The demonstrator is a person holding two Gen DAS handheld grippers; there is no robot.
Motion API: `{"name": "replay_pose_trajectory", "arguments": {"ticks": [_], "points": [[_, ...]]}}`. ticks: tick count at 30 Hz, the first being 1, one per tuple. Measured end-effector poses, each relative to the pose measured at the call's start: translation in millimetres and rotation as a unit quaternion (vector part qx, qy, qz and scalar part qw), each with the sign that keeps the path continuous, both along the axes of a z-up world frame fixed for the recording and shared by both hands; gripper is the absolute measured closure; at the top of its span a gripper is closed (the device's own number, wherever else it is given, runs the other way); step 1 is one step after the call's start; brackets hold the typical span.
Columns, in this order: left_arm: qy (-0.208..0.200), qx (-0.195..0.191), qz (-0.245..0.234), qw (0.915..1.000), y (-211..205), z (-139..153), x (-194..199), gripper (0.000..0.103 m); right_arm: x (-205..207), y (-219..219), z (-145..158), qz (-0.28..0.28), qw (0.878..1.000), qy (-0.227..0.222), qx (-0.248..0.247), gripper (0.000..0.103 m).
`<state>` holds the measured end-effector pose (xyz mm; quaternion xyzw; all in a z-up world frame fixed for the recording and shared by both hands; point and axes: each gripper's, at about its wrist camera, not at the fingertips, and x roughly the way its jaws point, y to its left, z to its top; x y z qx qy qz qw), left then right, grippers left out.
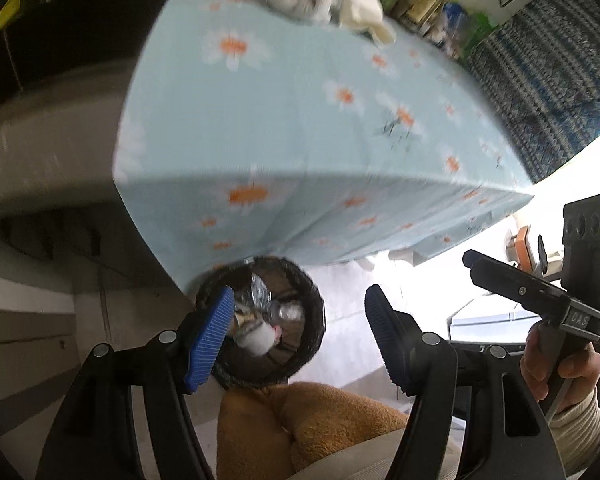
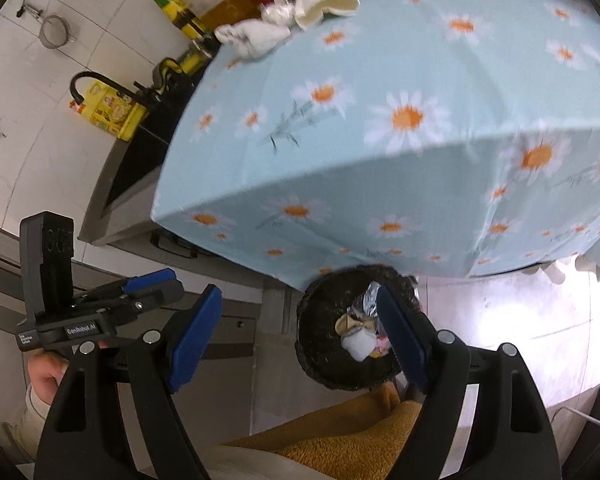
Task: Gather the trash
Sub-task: 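Raise both open tools from the bin back up over the counter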
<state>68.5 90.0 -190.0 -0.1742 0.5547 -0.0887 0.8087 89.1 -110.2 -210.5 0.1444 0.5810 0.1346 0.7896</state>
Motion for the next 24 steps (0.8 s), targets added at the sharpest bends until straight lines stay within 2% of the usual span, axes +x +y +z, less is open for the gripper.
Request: {"name": "replay_pose_trajectory", "arguments": {"ticks": [15,18,24], "points": [[-0.074,0.006,0.008,0.9972,18,64,15,0.037,14,8,58,-0.002,0.997,-0.071,-0.012,0.021],[-0.085,0.006,0.006,0.9963,19,75,19,0.037,15,10,70,-0.002,0.996,-0.087,-0.017,0.014],[-0.107,0.006,0.006,0.9943,21,92,27,0.037,21,11,93,-0.004,0.994,-0.110,-0.026,0.013]]}}
